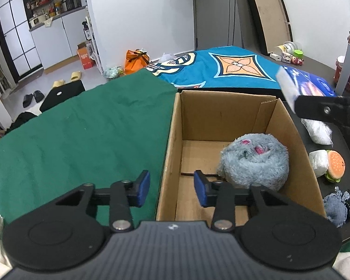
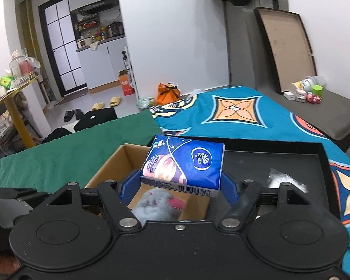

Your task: Organize soft objects

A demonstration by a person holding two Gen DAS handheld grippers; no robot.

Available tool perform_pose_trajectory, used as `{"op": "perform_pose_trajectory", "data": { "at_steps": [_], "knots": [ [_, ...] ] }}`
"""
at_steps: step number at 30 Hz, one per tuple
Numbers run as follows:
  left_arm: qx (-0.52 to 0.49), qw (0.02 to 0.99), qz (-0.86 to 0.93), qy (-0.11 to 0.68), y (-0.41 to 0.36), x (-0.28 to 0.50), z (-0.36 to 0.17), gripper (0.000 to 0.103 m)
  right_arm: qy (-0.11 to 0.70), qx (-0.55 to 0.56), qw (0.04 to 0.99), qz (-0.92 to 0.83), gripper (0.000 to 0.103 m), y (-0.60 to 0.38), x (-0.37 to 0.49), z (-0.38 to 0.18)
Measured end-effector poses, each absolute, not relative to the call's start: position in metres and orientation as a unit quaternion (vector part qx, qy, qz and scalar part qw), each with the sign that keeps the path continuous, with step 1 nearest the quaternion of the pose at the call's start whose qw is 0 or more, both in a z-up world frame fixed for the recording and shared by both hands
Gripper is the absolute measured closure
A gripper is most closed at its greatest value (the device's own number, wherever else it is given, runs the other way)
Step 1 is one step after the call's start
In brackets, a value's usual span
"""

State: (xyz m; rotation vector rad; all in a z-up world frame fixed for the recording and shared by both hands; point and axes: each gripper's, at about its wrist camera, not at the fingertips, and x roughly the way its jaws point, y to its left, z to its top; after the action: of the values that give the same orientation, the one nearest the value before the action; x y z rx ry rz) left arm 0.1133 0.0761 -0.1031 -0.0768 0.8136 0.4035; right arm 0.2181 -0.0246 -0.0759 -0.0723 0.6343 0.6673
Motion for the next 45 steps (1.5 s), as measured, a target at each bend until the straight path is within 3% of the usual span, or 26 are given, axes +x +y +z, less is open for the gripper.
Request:
{"op": "perform_pose_trajectory", "data": {
  "at_steps": [5,13,25,29,45],
  "knots": [
    [-0.054,0.899,0.188,0.393,0.084,0.113,-0.106,0.081,0.31,-0.043,0.89,0.331,0.032,-0.01,0.218,-0.075],
    [-0.068,0.901,0.186,0.387,0.09,0.11,-0.107,0.094,0.318,-0.045,0.884,0.339,0.032,0.006,0.217,-0.079],
    [-0.08,0.899,0.187,0.388,0.093,0.11,-0.107,0.094,0.324,-0.03,0.873,0.364,0.031,0.027,0.228,-0.08],
    [-0.088,0.897,0.188,0.39,0.096,0.111,-0.106,0.094,0.345,-0.027,0.858,0.38,0.025,0.029,0.233,-0.086],
    [-0.057,0.893,0.205,0.395,0.084,0.116,-0.101,0.09,0.37,0.032,0.867,0.331,0.024,-0.032,0.23,-0.097]
  ]
}}
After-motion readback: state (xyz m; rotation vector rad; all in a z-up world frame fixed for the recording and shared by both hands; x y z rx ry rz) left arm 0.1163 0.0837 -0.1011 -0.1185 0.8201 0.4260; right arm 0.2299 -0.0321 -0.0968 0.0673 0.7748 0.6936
